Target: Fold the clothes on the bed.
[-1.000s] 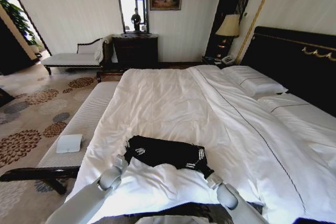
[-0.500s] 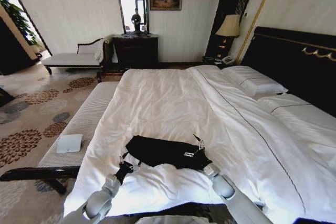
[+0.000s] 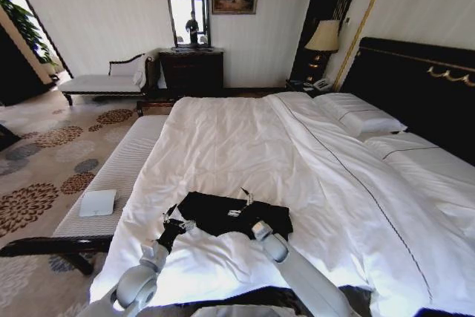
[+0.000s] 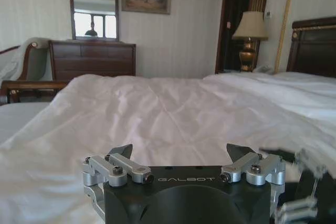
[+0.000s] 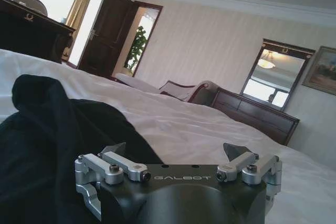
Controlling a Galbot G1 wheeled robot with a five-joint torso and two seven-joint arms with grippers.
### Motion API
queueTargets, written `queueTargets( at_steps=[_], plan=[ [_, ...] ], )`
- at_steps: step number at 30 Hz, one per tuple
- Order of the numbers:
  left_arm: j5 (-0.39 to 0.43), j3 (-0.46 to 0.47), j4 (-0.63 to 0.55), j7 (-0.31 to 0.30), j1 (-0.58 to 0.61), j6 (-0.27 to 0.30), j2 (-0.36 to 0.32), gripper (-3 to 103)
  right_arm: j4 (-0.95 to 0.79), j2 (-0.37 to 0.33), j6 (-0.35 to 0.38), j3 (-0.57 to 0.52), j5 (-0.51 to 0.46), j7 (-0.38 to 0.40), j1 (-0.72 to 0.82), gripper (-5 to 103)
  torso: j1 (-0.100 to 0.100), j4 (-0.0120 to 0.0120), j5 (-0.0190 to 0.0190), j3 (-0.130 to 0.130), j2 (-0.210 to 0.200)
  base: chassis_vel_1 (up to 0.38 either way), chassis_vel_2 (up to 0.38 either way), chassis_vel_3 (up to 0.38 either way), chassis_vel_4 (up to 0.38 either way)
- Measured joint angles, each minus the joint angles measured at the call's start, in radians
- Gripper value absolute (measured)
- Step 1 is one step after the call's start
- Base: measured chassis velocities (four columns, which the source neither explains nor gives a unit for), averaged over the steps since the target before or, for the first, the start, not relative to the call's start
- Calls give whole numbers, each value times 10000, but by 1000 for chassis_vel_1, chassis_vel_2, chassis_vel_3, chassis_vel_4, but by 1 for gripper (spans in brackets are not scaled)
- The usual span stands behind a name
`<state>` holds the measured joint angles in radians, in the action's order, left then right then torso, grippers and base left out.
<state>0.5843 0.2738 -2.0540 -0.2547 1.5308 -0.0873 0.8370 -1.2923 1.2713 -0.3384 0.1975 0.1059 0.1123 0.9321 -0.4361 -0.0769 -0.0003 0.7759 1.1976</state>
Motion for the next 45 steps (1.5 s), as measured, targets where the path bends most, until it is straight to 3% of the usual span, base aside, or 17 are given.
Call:
queueTargets(
  at_steps=[10,15,20,26,32,38,45],
  plan=[
    [810,1159,-976,-222,253,369,-180,100,753,438,-65,1165,356,55,-445,100,0,-2,0,0,-1,0,0,0,0],
    [800,1335,-1102,-224,429,397,-156,100,237,227,-35,1451,382,112,-395,100,0,-2,2,0,-1,0,0,0,0],
    [753,1461,-1257,-223,682,402,30,100,-301,83,403,1400,-511,260,-688,100,0,-3,1,0,-1,0,0,0,0],
    [741,1706,-1621,-295,973,468,55,100,836,480,524,1613,-957,308,-1898,100,-1,-3,1,0,-1,0,0,0,0],
    [881,2037,-1961,-438,1162,604,-1,100,2299,1249,365,2126,-751,309,-2477,100,-1,-2,1,0,-1,0,0,0,0],
    [1090,2141,-1983,-714,1186,894,166,100,2382,1406,372,2986,-456,430,-2213,100,0,-2,2,-1,-1,0,0,0,0],
    [1014,2115,-1848,-861,1165,1013,431,100,1598,1318,644,3023,-790,741,-2071,100,-1,-2,2,-1,-1,0,0,0,0]
  ],
)
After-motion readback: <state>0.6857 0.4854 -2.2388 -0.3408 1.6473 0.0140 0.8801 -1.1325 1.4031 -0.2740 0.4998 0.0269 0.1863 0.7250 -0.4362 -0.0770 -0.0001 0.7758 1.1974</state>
